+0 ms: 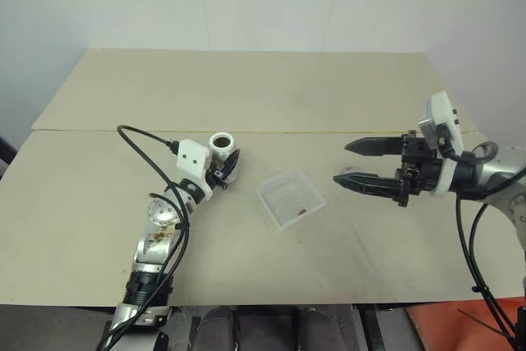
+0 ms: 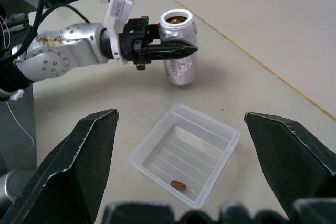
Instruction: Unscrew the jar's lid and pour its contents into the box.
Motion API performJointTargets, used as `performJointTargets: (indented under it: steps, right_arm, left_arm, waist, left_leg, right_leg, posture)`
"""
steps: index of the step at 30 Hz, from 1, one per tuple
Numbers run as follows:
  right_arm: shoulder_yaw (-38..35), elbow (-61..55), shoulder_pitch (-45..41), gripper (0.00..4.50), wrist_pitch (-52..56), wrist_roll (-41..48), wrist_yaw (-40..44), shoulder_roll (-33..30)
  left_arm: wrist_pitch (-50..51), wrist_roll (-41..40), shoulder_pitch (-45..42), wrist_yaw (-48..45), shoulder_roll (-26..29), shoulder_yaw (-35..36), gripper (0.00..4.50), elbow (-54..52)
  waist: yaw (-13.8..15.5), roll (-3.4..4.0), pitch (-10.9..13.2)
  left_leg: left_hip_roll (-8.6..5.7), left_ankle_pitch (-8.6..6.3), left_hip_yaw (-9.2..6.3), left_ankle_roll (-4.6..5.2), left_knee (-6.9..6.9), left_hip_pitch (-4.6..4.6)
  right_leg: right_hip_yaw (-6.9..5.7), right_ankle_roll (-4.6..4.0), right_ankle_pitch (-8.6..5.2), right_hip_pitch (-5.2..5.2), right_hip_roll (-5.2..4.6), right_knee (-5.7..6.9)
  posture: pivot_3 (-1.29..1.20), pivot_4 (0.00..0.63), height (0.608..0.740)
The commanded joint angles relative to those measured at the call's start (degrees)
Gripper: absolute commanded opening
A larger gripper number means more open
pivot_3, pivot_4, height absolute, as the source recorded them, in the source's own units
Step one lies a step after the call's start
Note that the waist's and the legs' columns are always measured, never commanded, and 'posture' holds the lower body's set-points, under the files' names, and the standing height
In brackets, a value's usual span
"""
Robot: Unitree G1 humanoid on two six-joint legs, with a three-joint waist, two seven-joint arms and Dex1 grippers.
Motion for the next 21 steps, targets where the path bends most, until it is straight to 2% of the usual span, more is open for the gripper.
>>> performJointTargets:
  steps: [1,4,11,21]
  right_arm:
    - [-1.2,-2.0,0.0,4.50,-1.4,0.9,0.1,0.1]
    - [-1.2,-2.0,0.0,4.50,-1.5,0.8,0.3,0.1]
    - [-1.0,-2.2,-0.2,4.50,-1.7,0.5,0.4,0.1]
    - [-1.9,-3.5,2.1,4.50,-1.5,0.5,0.9,-1.0]
  left_arm:
    - [-2.5,0.3,1.2,-0.9,0.7,-0.1,3.59,-0.2]
    - [-3.2,0.5,1.6,-1.2,1.1,0.0,4.47,0.3]
    - [-2.6,0.4,3.2,-1.9,2.5,0.1,4.47,-1.4]
    - [1.9,-5.2,13.9,-14.1,16.0,2.9,4.47,-14.8]
  waist:
    - [0.0,0.00,0.0]
    - [0.1,0.00,0.0]
    - [-0.1,0.00,0.0]
    - [-0.4,0.02,0.0]
  left_leg:
    - [0.00,-0.02,0.00,0.03,0.00,0.00]
    - [0.00,-0.07,0.00,0.12,0.00,0.01]
    - [0.01,-0.09,0.00,0.16,0.00,0.02]
    - [0.04,-0.10,0.08,0.16,-0.16,0.14]
  right_leg:
    - [0.00,0.00,0.00,0.00,0.00,0.00]
    - [0.00,0.00,0.00,0.00,-0.01,-0.03]
    - [0.00,0.00,0.00,0.00,-0.01,-0.01]
    - [0.08,-0.02,-0.01,-0.02,-0.02,-0.06]
  posture:
    - [0.00,0.150,0.740]
    - [0.00,0.150,0.740]
    - [0.00,0.150,0.740]
    - [0.00,0.150,0.740]
